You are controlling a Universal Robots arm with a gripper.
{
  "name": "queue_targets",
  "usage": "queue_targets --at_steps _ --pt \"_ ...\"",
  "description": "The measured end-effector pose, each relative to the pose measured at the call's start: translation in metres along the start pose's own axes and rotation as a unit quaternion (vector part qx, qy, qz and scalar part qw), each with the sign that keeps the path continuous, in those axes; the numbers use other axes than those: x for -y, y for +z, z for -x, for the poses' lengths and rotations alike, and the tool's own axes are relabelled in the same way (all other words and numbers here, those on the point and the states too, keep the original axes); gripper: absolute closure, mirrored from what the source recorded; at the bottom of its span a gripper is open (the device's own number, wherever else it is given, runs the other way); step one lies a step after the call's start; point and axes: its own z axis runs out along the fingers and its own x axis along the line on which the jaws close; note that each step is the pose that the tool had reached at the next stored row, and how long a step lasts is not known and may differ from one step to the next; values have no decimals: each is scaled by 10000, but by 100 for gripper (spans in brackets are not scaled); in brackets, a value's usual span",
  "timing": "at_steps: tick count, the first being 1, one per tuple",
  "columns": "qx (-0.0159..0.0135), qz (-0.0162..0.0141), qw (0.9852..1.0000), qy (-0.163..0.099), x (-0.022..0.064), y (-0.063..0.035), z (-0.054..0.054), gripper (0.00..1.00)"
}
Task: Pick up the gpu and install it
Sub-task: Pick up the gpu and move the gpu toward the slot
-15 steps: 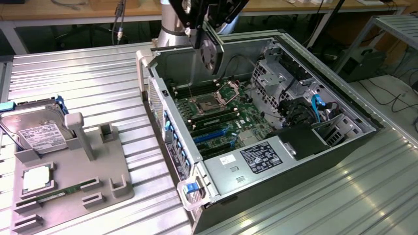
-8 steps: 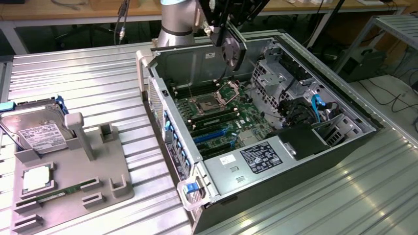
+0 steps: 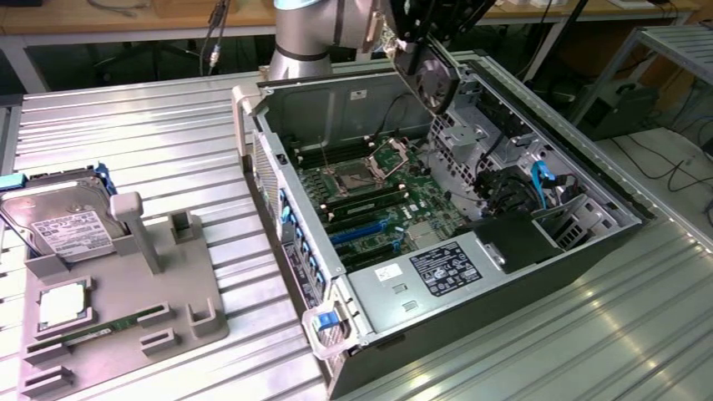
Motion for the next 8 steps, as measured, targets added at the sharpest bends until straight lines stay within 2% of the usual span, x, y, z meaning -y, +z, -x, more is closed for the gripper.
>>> queue_targets --at_steps 3,8 --pt "0 0 10000 0 3 2 153 72" --pt "0 0 10000 0 3 2 169 72"
